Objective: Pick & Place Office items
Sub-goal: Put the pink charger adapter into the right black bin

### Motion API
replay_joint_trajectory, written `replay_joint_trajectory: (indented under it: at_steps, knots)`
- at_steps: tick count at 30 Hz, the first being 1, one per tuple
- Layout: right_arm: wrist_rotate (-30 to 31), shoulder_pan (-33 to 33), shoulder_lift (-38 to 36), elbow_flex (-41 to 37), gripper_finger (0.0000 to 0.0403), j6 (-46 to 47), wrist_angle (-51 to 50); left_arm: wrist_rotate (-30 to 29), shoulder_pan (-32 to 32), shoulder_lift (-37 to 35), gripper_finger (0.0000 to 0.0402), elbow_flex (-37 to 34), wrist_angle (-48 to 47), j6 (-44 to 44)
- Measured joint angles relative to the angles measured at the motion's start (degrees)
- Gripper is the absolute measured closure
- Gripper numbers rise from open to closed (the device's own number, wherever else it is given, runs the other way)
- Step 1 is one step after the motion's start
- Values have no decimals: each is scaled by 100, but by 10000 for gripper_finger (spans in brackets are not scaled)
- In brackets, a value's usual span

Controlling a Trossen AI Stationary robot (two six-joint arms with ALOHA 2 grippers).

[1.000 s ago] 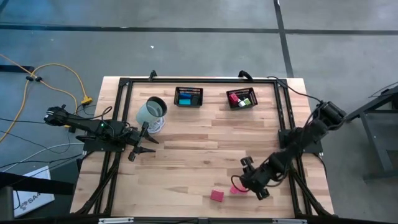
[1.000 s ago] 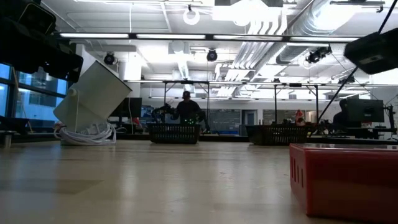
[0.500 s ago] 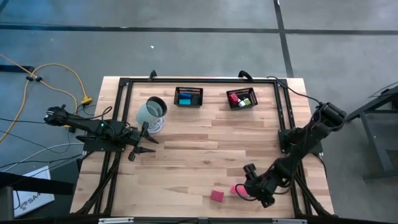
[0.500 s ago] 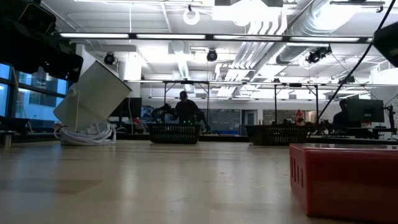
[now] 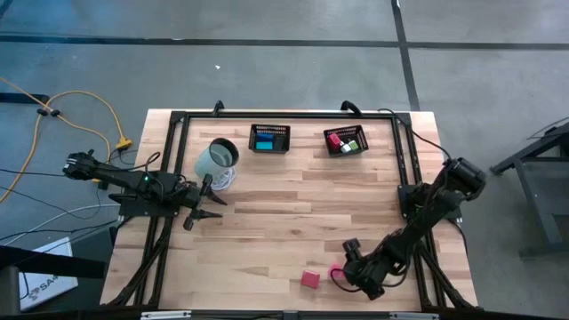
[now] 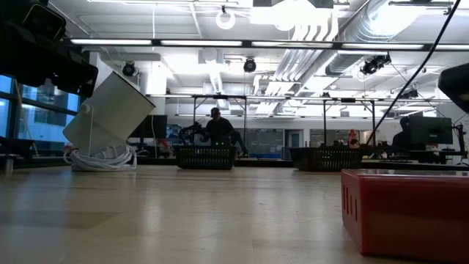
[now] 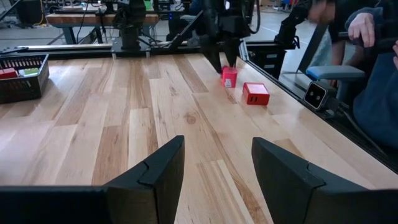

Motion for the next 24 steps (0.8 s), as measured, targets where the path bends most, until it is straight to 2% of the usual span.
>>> replay_joint_trajectory:
  at_steps: [8, 24]
  knots:
    - [48, -3, 289, 0, 176, 4, 130, -2, -1, 1, 221, 1, -1, 0]
    - [81, -4, 300, 0, 176, 4, 127, 1, 0, 0, 221, 0, 1, 0]
